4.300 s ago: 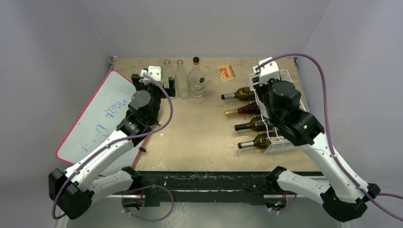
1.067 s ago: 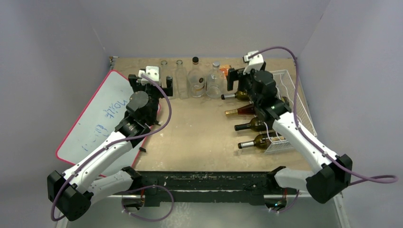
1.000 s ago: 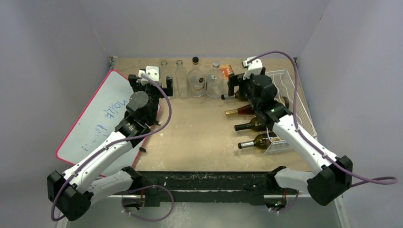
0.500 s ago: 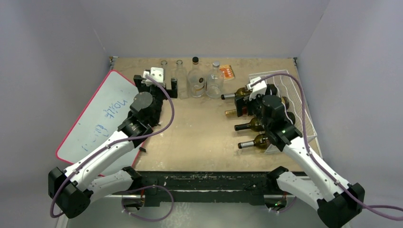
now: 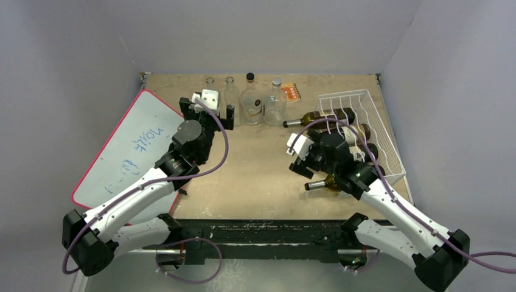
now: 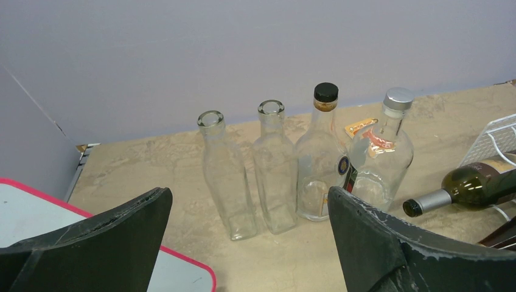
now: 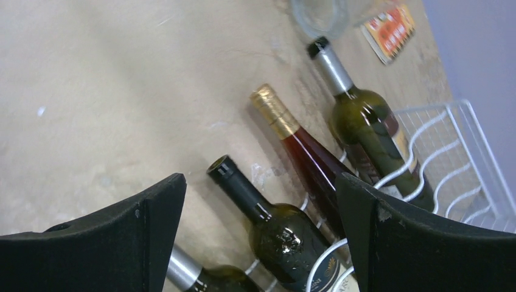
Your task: Take the wine bottle off the wine rack
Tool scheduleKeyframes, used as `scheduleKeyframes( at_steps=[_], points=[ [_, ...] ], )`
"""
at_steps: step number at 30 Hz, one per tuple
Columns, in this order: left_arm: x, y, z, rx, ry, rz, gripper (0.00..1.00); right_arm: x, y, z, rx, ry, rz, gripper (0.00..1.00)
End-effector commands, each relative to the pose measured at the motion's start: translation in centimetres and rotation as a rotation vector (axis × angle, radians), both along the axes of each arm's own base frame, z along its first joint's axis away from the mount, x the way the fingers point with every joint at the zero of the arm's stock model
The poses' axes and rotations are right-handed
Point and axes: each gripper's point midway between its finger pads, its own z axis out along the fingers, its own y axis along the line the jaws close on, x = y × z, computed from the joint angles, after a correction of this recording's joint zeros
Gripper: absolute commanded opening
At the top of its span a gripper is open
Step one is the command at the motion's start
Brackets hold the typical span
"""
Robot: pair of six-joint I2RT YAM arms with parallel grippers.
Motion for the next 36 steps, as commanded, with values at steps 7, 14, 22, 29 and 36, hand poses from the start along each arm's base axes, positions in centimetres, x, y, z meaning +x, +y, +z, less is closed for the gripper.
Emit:
scheduleKeyframes(
  at_steps=[7, 14, 22, 29, 36],
  points=[
    [-1.0, 1.4, 4.5, -0.052, -0.091, 0.014, 1.00, -5.0, -3.4, -3.9, -0.503, 0.094, 0.368, 0.83],
    [0.1, 2.4, 4.5, -0.102, -0.085, 0.022, 1.00, -6.1, -5.6, -8.0, -0.710, 0.152, 0.432, 0.89],
    [0.1, 2.9, 4.5, -0.098, -0.084, 0.041, 1.00, -4.8, -5.7, -9.5, -0.776, 0.082, 0.442, 0.92],
    [0.3, 3.1, 4.1, -0.077, -0.079, 0.058, 1.00, -4.4, -4.1, -10.4, -0.739, 0.053, 0.482, 0.88],
    [0.2, 3.0, 4.2, -0.079, -0.083, 0.052, 1.00, -5.1, -3.8, -11.8, -0.760, 0.087, 0.534, 0.83]
  ],
)
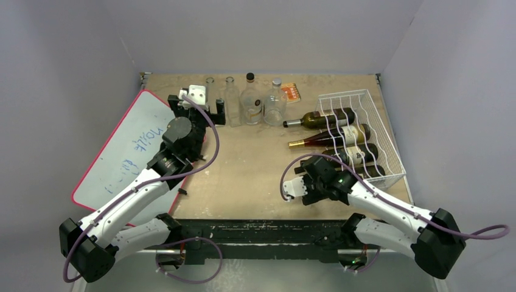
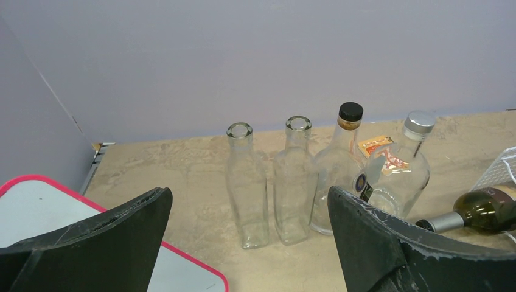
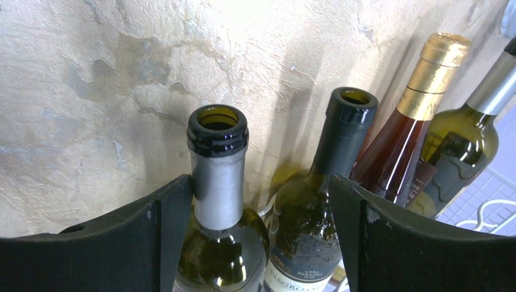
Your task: Take the wine bottle off the wine rack
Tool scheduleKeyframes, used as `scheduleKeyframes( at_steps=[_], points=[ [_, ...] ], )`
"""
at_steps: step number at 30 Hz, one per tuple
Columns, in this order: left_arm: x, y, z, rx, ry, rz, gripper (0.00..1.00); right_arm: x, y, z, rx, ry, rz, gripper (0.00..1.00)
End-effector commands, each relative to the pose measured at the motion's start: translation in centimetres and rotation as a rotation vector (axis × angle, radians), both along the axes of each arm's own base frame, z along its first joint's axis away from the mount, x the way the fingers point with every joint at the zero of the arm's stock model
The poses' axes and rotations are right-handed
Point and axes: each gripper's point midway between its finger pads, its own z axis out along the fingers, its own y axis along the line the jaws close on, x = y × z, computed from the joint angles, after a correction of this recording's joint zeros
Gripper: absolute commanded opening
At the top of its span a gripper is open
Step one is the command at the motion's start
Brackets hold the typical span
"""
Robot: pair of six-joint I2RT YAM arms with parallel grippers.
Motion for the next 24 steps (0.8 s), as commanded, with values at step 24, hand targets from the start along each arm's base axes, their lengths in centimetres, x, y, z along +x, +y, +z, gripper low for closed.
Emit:
scheduleKeyframes(
  at_steps=[24],
  points=[
    [-0.4, 0.3, 3.3, -0.051, -0.070, -0.009, 1.00, -1.1, 0.4, -3.2, 0.024, 0.030, 0.030, 0.52]
  ],
)
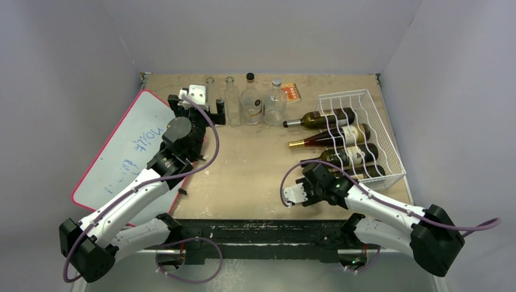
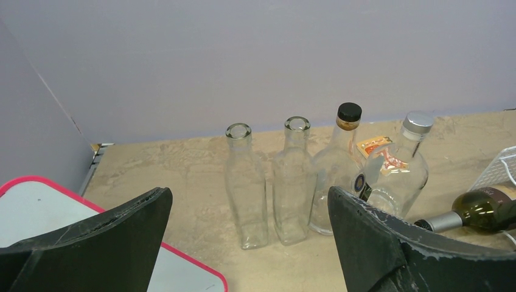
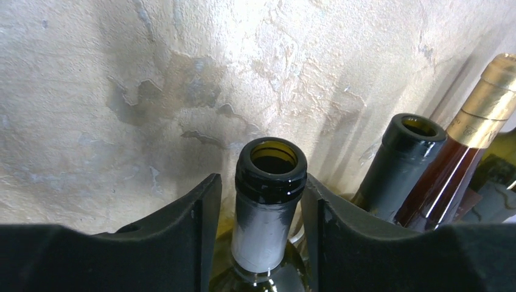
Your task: Take the wine bottle off the wine rack
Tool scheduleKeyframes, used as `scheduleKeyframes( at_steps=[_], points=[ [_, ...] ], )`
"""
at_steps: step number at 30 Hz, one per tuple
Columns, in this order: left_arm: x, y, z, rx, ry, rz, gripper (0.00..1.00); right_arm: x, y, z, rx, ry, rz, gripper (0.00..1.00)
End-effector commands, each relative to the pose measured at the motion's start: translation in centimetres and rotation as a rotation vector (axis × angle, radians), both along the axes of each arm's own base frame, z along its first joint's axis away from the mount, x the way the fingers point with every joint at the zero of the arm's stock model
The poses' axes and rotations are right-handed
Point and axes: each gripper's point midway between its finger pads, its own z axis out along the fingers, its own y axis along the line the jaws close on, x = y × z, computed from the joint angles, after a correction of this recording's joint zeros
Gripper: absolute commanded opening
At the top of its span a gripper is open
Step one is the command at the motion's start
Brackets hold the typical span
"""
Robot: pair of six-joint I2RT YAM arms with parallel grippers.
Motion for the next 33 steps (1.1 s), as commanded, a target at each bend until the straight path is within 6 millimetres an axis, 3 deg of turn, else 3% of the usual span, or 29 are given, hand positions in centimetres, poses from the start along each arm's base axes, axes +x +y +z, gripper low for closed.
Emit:
scheduleKeyframes(
  at_steps=[1, 5, 12, 17, 20, 25, 33],
  points=[
    [-0.4, 0.4, 3.3, -0.052, -0.070, -0.002, 1.00, 0.2, 0.6, 0.5, 0.040, -0.024, 0.003, 0.46],
    [-0.4, 0.4, 3.3, -0.051, -0.070, -0.001, 1.00, 0.2, 0.9, 0.9, 0.049, -0.028, 0.029, 0.28],
    [-0.3, 0.6, 2.9, -0.024, -0.060, 0.012, 1.00, -1.0, 2.3, 1.1, 0.078, -0.003, 0.104, 0.14],
    [0.2, 1.0, 2.0, 0.003, -0.041, 0.049, 1.00, -1.1, 5.8, 3.1, 0.182, 0.046, 0.108, 0.09],
    [0.4, 0.8, 1.4, 0.024, -0.028, 0.052, 1.00, -1.0, 7.8, 4.5, 0.265, 0.070, 0.091, 0.00],
    [0.5, 1.4, 0.9, 0.063, -0.016, 0.097, 1.00, -1.3, 10.1, 5.9, 0.356, 0.093, 0.095, 0.00],
    [0.3, 2.2, 1.0, 0.061, -0.024, 0.137, 1.00, -1.9, 14.8, 10.9, 0.546, 0.150, 0.132, 0.00]
  ],
)
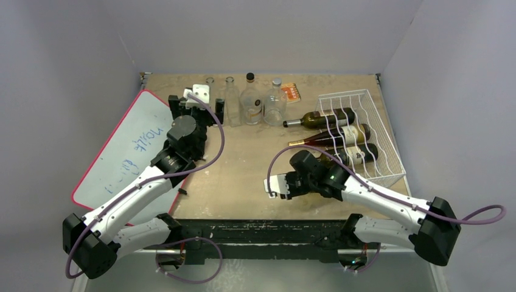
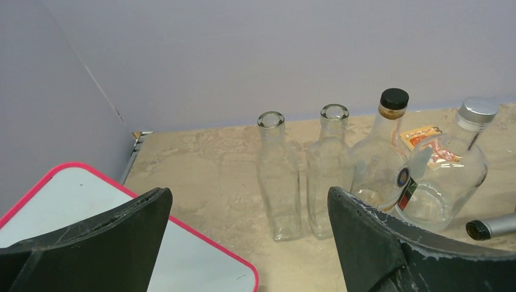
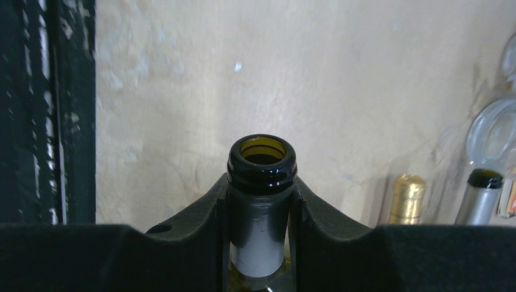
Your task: Take the wine bottle off the wine rack
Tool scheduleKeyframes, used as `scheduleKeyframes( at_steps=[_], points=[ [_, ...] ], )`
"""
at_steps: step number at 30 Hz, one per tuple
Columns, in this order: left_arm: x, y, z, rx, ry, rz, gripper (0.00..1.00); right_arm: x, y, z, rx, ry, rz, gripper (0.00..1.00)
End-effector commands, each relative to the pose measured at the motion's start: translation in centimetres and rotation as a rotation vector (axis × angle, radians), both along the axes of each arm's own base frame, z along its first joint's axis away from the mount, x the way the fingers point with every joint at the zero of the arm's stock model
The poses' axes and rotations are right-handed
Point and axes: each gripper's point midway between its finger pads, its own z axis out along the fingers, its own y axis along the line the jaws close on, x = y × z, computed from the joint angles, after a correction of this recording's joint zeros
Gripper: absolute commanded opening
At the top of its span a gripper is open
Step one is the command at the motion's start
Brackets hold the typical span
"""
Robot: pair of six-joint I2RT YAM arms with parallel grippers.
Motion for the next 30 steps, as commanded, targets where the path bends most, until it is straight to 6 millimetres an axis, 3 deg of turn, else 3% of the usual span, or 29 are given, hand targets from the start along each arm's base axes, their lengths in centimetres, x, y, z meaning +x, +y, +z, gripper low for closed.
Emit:
scheduleKeyframes(
  at_steps=[1, 8, 17, 25, 30],
  points=[
    [-0.3, 0.8, 2.2, -0.028, -0.059, 0.036, 1.00, 0.4, 5.3, 5.8, 0.224, -0.025, 0.061, 0.00],
    [-0.3, 1.4, 1.9, -0.018, -0.063, 0.073, 1.00, 0.3, 7.8, 10.1, 0.408, 0.002, 0.013, 0.00],
    [-1.3, 3.2, 2.8, -0.070, -0.106, 0.138, 1.00, 1.2, 9.1, 19.6, 0.778, -0.043, -0.120, 0.00],
    [-2.3, 4.8, 3.4, -0.129, -0.146, 0.199, 1.00, 2.3, 11.1, 25.7, 1.145, 0.074, -0.253, 0.00],
    [-2.7, 5.4, 3.6, -0.143, -0.158, 0.221, 1.00, 5.9, 11.3, 28.2, 1.335, -0.031, -0.367, 0.00]
  ],
)
